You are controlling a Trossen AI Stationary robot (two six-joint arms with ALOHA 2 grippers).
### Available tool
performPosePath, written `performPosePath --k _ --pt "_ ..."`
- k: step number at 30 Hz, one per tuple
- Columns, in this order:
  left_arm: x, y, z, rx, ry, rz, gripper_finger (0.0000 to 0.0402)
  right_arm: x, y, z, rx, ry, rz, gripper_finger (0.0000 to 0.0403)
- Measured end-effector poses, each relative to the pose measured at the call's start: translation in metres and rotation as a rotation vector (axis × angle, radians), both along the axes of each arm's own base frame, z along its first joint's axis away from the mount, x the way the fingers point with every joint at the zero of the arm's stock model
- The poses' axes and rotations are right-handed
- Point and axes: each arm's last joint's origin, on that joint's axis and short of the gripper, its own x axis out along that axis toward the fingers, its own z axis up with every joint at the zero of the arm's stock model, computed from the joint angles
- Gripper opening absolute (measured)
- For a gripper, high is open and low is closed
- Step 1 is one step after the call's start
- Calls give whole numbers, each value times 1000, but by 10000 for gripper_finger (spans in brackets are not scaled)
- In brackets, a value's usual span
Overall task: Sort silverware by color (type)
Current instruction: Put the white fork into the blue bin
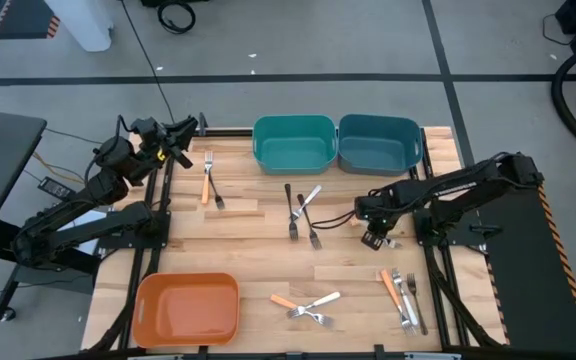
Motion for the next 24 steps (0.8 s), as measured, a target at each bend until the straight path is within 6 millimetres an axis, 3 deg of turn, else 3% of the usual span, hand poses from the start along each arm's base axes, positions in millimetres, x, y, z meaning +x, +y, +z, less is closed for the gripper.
performPosePath --k 7,11,14,19,24 --pt "0 0 0 -4 2 0 66 26 -21 67 -167 -220 20 58" --pt "0 0 -1 -5 4 0 66 34 -50 109 -467 -297 57 58" --pt "0 0 -2 -12 15 0 66 31 -77 129 -726 -232 33 58" --pt "0 0 -3 -17 22 0 66 16 -125 132 -940 -64 -21 58" --pt "0 0 -3 -17 22 0 66 -7 -156 99 -837 23 8 59"
